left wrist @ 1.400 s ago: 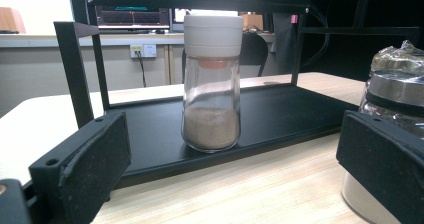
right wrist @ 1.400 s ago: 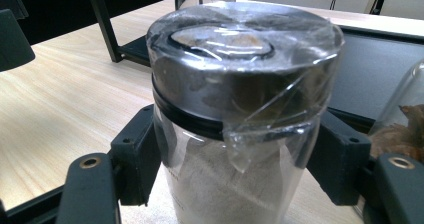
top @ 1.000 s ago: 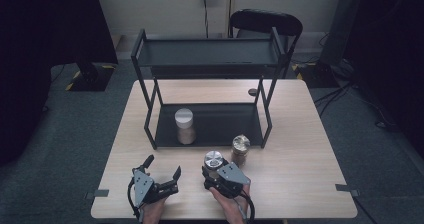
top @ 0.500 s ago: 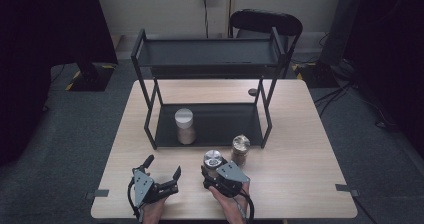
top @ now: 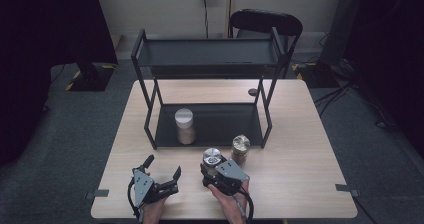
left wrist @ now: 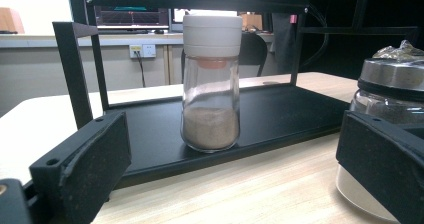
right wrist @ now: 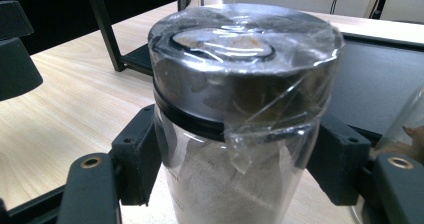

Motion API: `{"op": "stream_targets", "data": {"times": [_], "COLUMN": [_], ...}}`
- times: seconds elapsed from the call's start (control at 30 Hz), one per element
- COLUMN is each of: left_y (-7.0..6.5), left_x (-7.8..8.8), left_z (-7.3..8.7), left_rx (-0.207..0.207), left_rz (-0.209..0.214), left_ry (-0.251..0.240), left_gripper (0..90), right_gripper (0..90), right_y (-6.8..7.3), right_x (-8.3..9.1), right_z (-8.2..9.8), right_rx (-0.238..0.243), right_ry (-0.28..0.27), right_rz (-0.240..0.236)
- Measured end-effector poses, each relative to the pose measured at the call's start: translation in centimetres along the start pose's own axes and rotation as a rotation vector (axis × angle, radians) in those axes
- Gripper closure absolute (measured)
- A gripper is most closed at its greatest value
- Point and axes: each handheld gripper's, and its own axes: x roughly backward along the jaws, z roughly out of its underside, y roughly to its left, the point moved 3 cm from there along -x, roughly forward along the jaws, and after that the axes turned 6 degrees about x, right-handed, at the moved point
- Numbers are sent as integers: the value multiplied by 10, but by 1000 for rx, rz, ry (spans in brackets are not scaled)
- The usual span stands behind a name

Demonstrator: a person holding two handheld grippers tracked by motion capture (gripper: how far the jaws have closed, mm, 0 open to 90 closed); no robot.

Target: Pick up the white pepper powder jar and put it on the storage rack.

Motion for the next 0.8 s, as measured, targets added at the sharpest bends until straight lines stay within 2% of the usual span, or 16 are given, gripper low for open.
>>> {"op": "stream_targets", "data": {"times": [0.6,0.8], "left_y": [0,0], "left_x": [0,0], "left_z": [0,0], "left_rx": [0,3], "left_rz": [0,1], "left_ry": [-2,-1], "left_gripper": [3,3], "right_gripper": [307,307], "right_y": [1,0], "right_x": [-6,-9], "right_z": [-13,-15], "right_rx": [10,-2], "right_ry": [-5,-4], "right_rz": [4,5]}}
